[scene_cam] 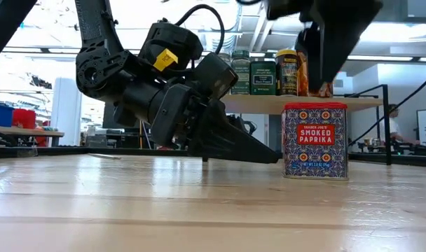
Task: Shelf spices
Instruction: Put the red seasoning can on the shelf
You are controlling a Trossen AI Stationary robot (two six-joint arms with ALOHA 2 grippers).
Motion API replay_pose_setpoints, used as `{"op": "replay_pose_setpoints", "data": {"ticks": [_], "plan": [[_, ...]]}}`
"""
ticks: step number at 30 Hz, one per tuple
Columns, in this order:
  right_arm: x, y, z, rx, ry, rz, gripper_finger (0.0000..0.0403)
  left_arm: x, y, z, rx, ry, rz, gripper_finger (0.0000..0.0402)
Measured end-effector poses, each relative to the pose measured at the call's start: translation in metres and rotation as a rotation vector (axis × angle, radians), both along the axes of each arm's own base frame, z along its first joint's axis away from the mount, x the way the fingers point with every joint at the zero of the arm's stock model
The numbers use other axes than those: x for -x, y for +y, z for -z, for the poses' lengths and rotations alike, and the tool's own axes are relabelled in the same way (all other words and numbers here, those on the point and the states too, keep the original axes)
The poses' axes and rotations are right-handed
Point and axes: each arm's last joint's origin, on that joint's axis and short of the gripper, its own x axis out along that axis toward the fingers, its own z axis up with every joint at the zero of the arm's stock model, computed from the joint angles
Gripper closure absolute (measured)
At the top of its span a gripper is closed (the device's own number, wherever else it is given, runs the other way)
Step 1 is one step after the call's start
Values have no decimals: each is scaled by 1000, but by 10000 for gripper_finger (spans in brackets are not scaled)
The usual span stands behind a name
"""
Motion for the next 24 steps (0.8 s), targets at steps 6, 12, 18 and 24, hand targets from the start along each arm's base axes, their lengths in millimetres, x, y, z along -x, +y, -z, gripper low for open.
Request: {"op": "replay_pose_setpoints", "data": {"ticks": [6, 12, 18, 24], "plan": [[-7, 3, 14, -8, 27, 8, 126, 0, 0, 0, -2, 0, 0, 145], [-8, 2, 13, -25, 17, 8, 126, 0, 0, 0, -2, 0, 0, 145], [-13, 2, 21, -20, 29, 12, 126, 0, 0, 0, -2, 0, 0, 145], [-19, 4, 42, -14, 90, 4, 126, 0, 0, 0, -3, 3, -1, 146]]}}
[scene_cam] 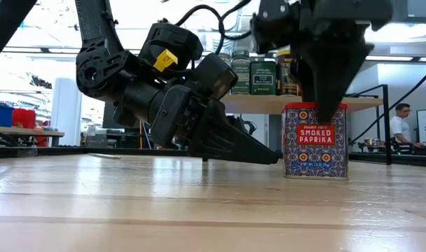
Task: Shelf spices
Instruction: Put the red seasoning can on the shelf
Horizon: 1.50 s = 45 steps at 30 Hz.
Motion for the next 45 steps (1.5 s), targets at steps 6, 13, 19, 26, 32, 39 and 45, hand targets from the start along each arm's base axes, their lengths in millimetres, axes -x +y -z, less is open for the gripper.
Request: {"op": "replay_pose_setpoints", "data": {"ticks": [6, 13, 19, 26, 32, 39, 45], "plan": [[-3, 0, 7, -8, 14, 4, 127, 0, 0, 0, 0, 4, 0, 146], [-4, 0, 7, -18, 12, 4, 178, 0, 0, 0, 0, 4, 1, 146], [-5, -2, 7, -44, 14, 27, 182, 0, -1, 0, 2, 4, 5, 146], [0, -5, -25, -54, 124, 36, 182, 1, -8, 0, 1, 5, 23, 146], [10, -8, -85, 1, 186, -37, 182, 2, -11, 0, 2, 5, 30, 145], [56, -36, -162, 21, -32, -39, 182, 1, -9, -18, 21, -49, 55, 145], [121, -80, -207, 70, -226, 53, 182, 0, 11, -51, -40, -120, 7, 146]]}}
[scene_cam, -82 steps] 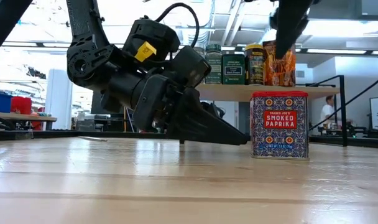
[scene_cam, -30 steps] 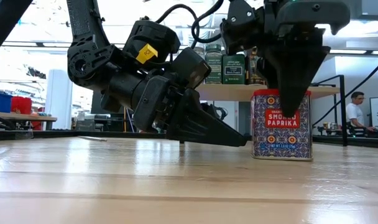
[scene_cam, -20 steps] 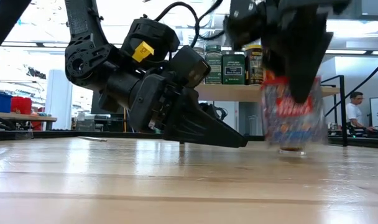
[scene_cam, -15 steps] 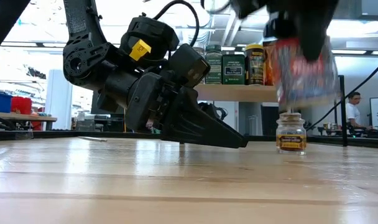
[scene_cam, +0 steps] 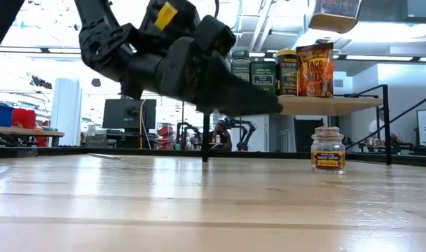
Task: Shelf spices
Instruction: Put the red seasoning can on the shelf
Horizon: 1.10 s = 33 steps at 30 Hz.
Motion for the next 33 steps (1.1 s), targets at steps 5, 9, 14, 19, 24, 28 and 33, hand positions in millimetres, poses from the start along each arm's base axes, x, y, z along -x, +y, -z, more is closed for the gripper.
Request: {"op": "replay_pose_setpoints", "data": {"ticks": [5, 9, 14, 19, 24, 28, 33], "plan": [[37, -32, -1, 35, -22, 12, 182, 2, 26, -22, -23, -22, -60, 146], [56, -52, 8, 23, 12, -21, 182, 6, 48, -39, -15, -32, -91, 146], [69, -74, 22, 63, 78, -81, 182, 11, 72, -55, 33, -56, -106, 146], [74, -96, 35, 93, 159, -127, 182, 17, 89, -70, 114, -75, -99, 146], [79, -114, 38, 120, 208, -157, 182, 22, 93, -83, 123, -108, -58, 146], [86, -126, 38, 129, 229, -140, 182, 26, 93, -96, 99, -150, -52, 146], [83, -137, 43, 110, 254, -109, 182, 34, 92, -116, 83, -215, -49, 146]]}}
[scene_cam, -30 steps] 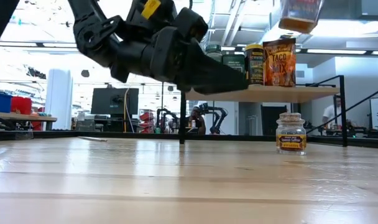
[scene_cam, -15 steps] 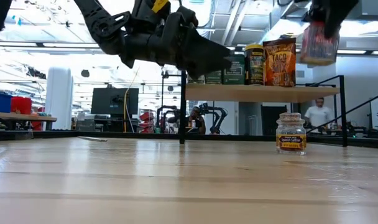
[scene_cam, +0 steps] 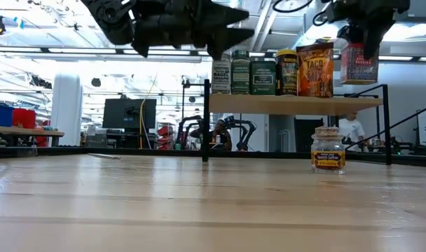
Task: Shelf spices
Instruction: Put the red seasoning can on the shelf
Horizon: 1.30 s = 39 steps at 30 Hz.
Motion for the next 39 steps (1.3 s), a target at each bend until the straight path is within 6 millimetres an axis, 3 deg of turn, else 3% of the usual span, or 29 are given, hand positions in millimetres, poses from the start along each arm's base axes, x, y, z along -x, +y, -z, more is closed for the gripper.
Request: {"op": "replay_pose_setpoints", "data": {"ticks": [13, 19, 30, 39], "plan": [[-28, -25, 26, -106, 103, 39, 182, 31, 0, -42, -102, -21, -34, 146], [-25, -33, 28, -130, 102, 74, 182, 49, 5, -58, -132, -14, -79, 146], [-23, -38, 28, -135, 73, 83, 182, 73, 20, -75, -123, 4, -152, 146], [-25, -41, 27, -79, 74, 78, 171, 74, 22, -74, -132, 14, -156, 146]]}}
